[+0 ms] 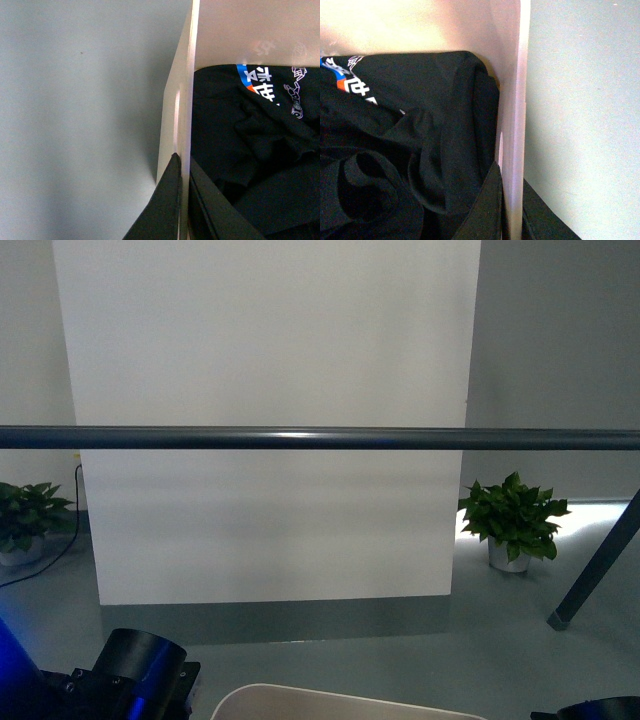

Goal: Move hamper under clothes hanger

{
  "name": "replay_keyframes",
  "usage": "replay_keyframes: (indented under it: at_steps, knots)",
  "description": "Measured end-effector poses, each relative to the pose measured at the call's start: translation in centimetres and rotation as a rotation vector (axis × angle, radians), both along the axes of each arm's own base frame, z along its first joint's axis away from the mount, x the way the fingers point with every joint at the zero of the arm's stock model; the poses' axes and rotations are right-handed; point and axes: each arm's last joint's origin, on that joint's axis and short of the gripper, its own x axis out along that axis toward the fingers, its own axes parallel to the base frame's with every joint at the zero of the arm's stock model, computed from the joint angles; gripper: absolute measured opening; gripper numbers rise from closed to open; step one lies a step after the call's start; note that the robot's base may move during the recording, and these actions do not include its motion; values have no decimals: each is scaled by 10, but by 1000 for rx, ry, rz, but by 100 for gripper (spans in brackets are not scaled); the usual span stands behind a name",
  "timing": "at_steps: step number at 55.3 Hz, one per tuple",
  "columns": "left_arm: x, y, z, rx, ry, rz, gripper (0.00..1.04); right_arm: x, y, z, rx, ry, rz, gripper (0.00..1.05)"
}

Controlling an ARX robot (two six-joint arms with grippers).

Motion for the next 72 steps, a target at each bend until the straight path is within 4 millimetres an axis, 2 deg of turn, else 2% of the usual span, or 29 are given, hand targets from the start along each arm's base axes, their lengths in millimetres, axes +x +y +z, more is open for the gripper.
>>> replay_keyframes:
  at_steps: [18,38,51,65,72]
  knots:
    - [2,16,0,17,-2,52,4,-2,14,0,29,3,58,3]
    - [1,5,0,3,0,16,4,0,4,0,7,-1,17,3]
    - [3,24,1,28,-4,80,4,0,23,2,46,-4,85,3]
    - [1,10,1,10,-2,32,4,1,8,1,20,-4,31,3]
    - [1,9,1,12,-3,32,4,1,8,1,19,-4,32,3]
